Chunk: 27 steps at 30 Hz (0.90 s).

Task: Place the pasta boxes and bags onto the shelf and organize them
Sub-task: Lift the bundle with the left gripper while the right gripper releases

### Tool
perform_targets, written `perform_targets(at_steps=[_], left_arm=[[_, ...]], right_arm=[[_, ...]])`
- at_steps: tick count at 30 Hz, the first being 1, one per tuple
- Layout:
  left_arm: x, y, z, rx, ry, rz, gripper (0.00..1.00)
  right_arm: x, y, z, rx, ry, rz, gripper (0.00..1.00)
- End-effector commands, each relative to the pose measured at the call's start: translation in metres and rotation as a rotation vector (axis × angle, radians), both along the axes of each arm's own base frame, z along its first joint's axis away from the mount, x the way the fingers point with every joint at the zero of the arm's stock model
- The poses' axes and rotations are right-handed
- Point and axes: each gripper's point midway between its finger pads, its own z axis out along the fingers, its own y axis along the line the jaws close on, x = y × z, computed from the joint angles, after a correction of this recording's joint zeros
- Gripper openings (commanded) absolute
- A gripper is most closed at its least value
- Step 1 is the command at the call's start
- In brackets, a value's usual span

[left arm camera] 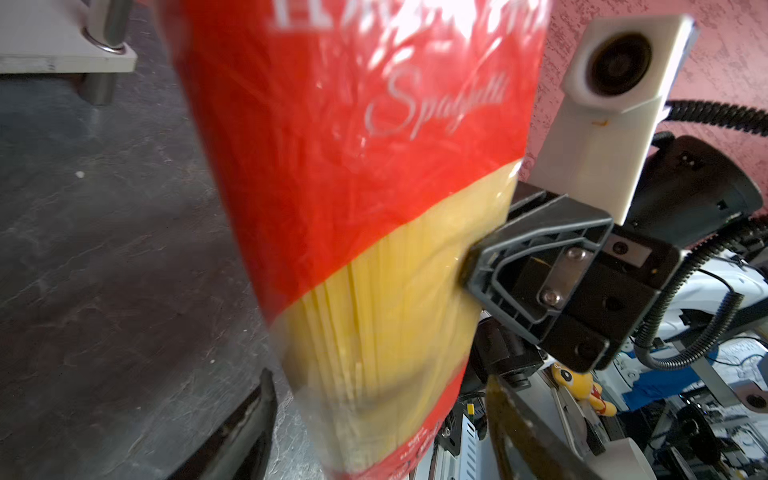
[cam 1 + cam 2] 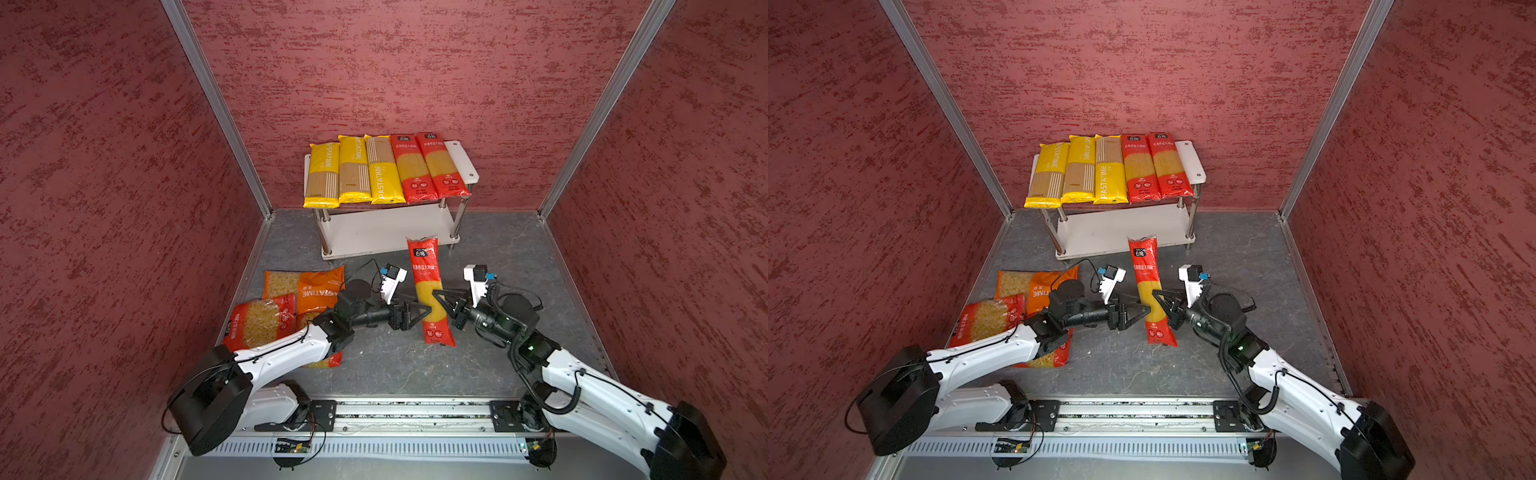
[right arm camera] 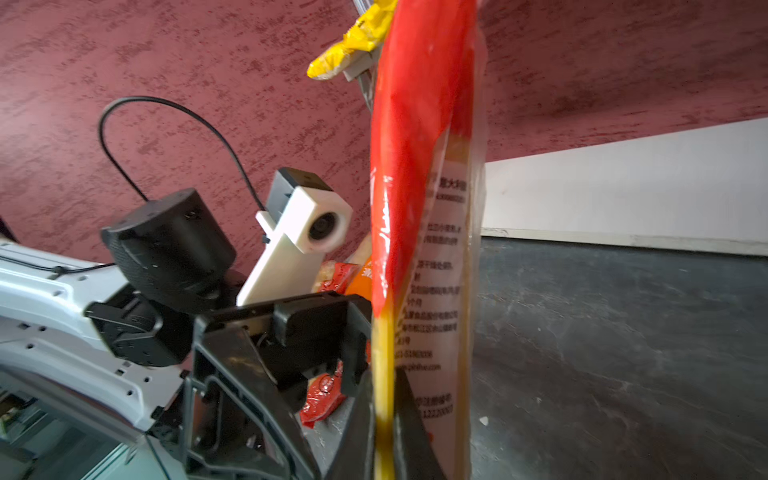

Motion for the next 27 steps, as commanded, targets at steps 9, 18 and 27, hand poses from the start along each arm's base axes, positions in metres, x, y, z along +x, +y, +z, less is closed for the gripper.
perform_targets(at_steps=[9,18,27], left_arm=[[-0.007,-0.014,0.074,-0.22,-0.146,-0.117,0.7],[-0.01,-0.021,0.084,-0.241,-0.139,-0.175,0.3],[0.002,-0.01,0.093,-0.225,-0.132,-0.071,0.14]], right_arm=[[-0.038,-0.001,0.123,0.28,-0.269,0.147,0.0],[-0.023,-0.008,0.107,0.277,-0.196,0.06,0.02],[-0.002,-0.024,0.073,0.279,-0.083,-0.093,0.35]])
